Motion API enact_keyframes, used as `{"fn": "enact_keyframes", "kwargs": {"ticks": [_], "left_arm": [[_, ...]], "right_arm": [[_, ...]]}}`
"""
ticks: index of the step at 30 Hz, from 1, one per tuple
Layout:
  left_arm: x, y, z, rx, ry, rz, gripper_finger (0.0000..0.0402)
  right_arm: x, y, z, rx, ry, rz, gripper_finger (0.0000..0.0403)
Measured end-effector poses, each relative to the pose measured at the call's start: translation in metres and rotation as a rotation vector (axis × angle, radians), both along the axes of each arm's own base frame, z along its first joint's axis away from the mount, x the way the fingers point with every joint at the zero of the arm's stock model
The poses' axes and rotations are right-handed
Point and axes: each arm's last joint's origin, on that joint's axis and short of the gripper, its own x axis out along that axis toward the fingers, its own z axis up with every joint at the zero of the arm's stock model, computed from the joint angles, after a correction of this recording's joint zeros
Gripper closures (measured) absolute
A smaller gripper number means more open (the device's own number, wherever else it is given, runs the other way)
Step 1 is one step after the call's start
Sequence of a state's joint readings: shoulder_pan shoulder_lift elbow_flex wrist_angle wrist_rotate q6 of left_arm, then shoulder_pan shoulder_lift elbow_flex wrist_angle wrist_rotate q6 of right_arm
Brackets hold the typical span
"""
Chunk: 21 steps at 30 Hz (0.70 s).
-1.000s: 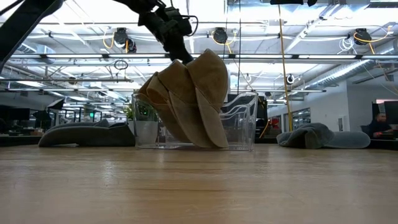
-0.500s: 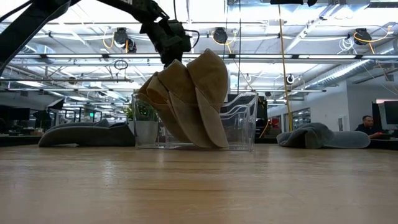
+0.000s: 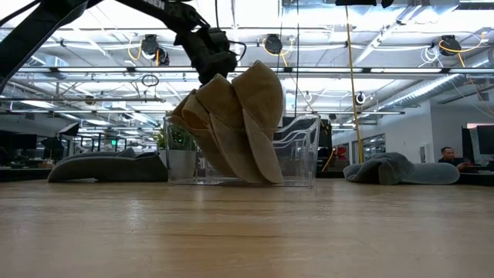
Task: Pick & Place hat
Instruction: Put the bottom gray cap into the top transparent bin, then put the right gray cap into the top transparent bin
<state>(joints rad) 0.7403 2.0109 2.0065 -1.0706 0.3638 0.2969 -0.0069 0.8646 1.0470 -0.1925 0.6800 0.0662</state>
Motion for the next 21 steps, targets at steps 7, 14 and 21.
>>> {"fn": "enact_keyframes", "kwargs": {"ticks": [7, 14, 21], "left_arm": [[0.000, 0.000, 0.011, 0.004, -0.028, 0.029, 0.0176], [-0.001, -0.001, 0.035, 0.042, -0.074, 0.033, 0.0121], [-0.007, -0.011, 0.075, 0.005, -0.193, -0.006, 0.0107]], "right_arm": [[0.000, 0.000, 0.000, 0.000, 0.000, 0.000, 0.0124], [0.000, 0.000, -0.001, 0.000, 0.006, 0.000, 0.0124], [0.000, 0.000, -0.002, 0.000, 0.023, 0.000, 0.0124]]}}
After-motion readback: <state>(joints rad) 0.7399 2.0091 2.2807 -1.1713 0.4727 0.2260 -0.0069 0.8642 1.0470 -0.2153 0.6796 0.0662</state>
